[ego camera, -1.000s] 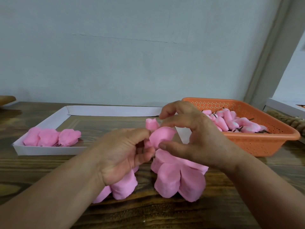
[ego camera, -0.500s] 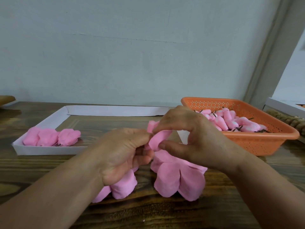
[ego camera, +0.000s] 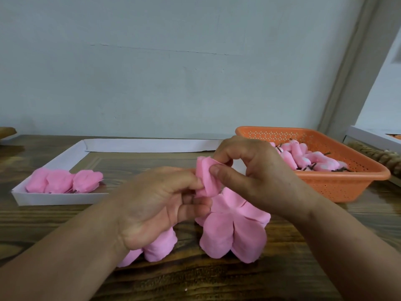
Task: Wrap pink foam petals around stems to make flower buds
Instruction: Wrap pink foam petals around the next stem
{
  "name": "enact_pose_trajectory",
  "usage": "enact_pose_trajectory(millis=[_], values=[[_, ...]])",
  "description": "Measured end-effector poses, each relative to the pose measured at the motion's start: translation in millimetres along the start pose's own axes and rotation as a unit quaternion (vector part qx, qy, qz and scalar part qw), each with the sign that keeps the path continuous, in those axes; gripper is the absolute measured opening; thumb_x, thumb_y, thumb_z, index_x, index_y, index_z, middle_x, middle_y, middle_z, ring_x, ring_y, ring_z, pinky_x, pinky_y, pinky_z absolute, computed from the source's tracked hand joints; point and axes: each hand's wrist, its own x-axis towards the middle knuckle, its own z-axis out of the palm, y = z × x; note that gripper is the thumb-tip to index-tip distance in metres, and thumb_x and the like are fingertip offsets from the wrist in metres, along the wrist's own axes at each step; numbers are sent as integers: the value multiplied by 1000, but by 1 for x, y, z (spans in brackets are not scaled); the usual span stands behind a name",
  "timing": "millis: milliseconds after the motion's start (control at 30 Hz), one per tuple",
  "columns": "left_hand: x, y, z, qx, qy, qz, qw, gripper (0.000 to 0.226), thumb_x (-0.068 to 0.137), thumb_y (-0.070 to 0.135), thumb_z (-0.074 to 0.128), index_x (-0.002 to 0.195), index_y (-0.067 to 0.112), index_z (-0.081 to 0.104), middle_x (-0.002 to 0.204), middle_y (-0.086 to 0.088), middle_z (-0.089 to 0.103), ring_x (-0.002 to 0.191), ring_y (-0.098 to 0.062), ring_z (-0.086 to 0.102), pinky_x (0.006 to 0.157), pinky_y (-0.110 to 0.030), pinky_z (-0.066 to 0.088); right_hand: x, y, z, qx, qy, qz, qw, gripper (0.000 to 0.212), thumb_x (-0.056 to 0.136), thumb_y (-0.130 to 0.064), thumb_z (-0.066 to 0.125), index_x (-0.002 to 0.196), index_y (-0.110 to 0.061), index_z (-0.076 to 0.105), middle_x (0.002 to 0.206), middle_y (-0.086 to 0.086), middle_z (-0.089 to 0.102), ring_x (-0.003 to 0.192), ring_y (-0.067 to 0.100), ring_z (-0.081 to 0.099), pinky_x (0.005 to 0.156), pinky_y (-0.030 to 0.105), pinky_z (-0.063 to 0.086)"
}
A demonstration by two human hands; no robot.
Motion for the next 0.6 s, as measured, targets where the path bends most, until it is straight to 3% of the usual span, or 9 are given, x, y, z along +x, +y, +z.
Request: enact_pose_trajectory(millis=[100, 233, 367, 433, 600], values=[[-2, 0, 1, -43, -16, 10, 999, 23, 53, 9, 69, 75, 2, 73, 69, -12, 59, 56, -16, 61, 52, -23, 54, 0, -2, -1, 1, 8, -3, 1000, 10, 80, -9, 61, 71, -14, 63, 72, 0, 62, 71, 9, 53, 81, 29, 43], [-3, -8, 9, 44, 38, 50, 997, 26, 58, 8, 87, 82, 5, 77, 73, -9, 63, 56, -10, 59, 52, -18, 51, 1, -2, 0, 6, 10, -3, 1000, 16, 80, -7, 62, 69, -18, 59, 69, -3, 58, 69, 6, 51, 77, 25, 43], [-1, -13, 11, 75, 81, 66, 992, 24, 57, 22, 73, 78, 11, 78, 69, -7, 63, 53, -8, 57, 50, -16, 49, 0, -2, 2, 5, 1, 1, 1000, 12, 80, -9, 60, 70, -16, 61, 69, -2, 60, 68, 6, 52, 71, 22, 44], [-1, -11, 9, 77, 76, 67, 992, 18, 65, 21, 66, 75, 12, 78, 66, -6, 63, 53, -8, 57, 49, -16, 48, 1, -2, 3, 6, 20, 3, 1000, 10, 78, -12, 58, 69, -17, 59, 68, -2, 59, 67, 6, 51, 74, 23, 43], [-2, -6, 7, 92, 61, 79, 991, 21, 70, 25, 59, 74, 15, 77, 62, -2, 60, 52, -6, 55, 47, -15, 46, 1, -1, 4, 70, 70, 13, 995, 7, 72, -8, 61, 71, -14, 58, 70, -4, 57, 69, 6, 51, 66, 14, 39]])
